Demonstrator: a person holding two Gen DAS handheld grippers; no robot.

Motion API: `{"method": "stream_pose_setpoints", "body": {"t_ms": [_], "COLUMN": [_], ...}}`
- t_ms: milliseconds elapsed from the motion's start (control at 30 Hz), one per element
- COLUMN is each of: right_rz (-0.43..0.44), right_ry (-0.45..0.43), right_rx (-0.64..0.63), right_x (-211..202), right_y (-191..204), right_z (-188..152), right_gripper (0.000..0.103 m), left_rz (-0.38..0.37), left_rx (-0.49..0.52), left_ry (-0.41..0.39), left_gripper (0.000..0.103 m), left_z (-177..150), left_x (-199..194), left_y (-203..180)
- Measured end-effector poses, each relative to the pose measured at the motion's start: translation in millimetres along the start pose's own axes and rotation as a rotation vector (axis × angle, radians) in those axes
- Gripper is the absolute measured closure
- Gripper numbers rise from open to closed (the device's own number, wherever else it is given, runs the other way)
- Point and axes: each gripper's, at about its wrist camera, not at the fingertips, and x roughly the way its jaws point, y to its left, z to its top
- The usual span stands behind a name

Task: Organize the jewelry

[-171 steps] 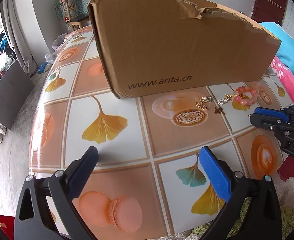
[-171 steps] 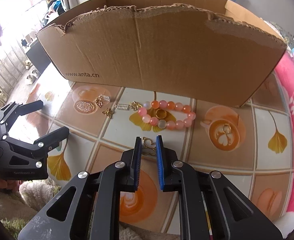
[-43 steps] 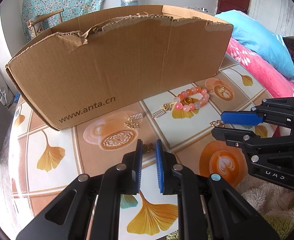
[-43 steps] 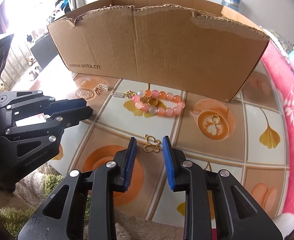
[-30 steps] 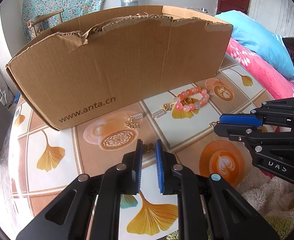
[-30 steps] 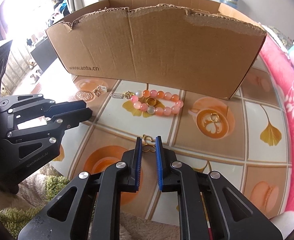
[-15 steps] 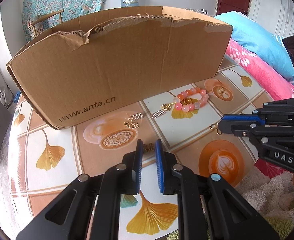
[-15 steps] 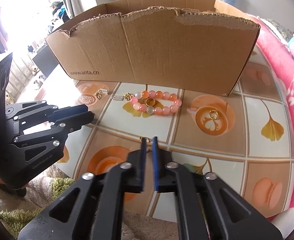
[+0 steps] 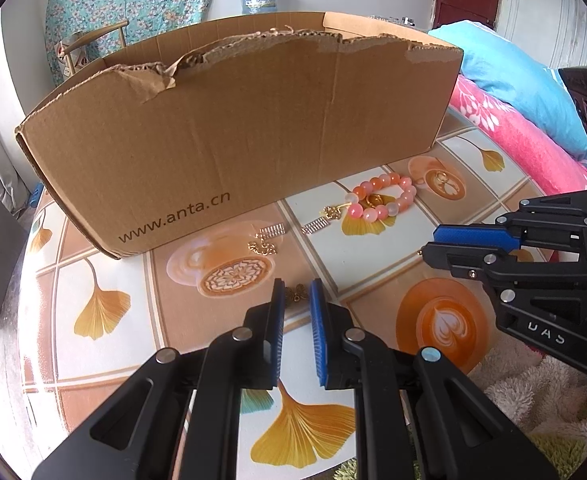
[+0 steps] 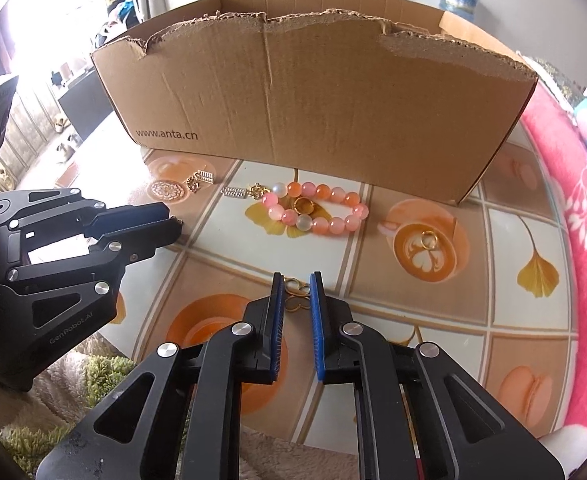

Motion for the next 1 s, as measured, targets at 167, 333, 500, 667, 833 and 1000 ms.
{"method": "stream_pose_setpoints", "body": {"t_ms": [167,333,500,667,833,1000], "right_rz": [0.026,0.055,0.061,0.074,0.114,0.121], "right_ry": [-0.005,-0.005,-0.007,0.023,0.068,0.053], "right_rx": [0.026,0.051,0.049,0.034,0.062,0.096], "right_x": [-3,-9,-19,-32,-33,-27], "right_y": [-9,-17,-24,-28,-32,-38], "right_z": [-2,-3,-6,-13,-18,-9], "right_gripper": [0.103,0.103,0.088,0.086,0.086,0.086], "left_rz": [0.0,-0.001,0.0,-0.002,-0.001,-0.001], "left_rx": [0.0,-0.001,-0.002,-0.001,-0.001,0.0], "left_ry": [-0.003,-0.003,-0.003,-0.003,-0.004,-0.004], "left_gripper": [0.091,0.091,0.091,0.091,0.091,0.091], "left_z": [0,-1,-1,-1,-1,-1], "left_x": [0,0,0,0,0,0], "left_y": [0,0,0,0,0,0]}}
